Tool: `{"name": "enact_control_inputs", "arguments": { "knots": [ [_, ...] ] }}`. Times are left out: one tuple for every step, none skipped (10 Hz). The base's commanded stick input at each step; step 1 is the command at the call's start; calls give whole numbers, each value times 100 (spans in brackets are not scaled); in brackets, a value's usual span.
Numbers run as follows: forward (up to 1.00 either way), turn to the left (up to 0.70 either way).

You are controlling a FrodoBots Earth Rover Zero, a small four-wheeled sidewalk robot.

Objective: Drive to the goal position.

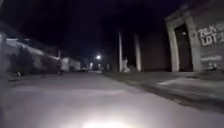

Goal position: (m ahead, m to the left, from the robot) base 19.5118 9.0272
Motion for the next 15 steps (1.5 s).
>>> {"name": "enact_control_inputs", "arguments": {
  "knots": [
    [50,0],
    [50,0],
    [50,0],
    [50,0],
    [50,0],
    [50,0],
    [50,0],
    [50,0],
    [50,0],
    [50,0],
    [50,0],
    [50,0],
    [50,0],
    [50,0],
    [50,0]
  ]
}}
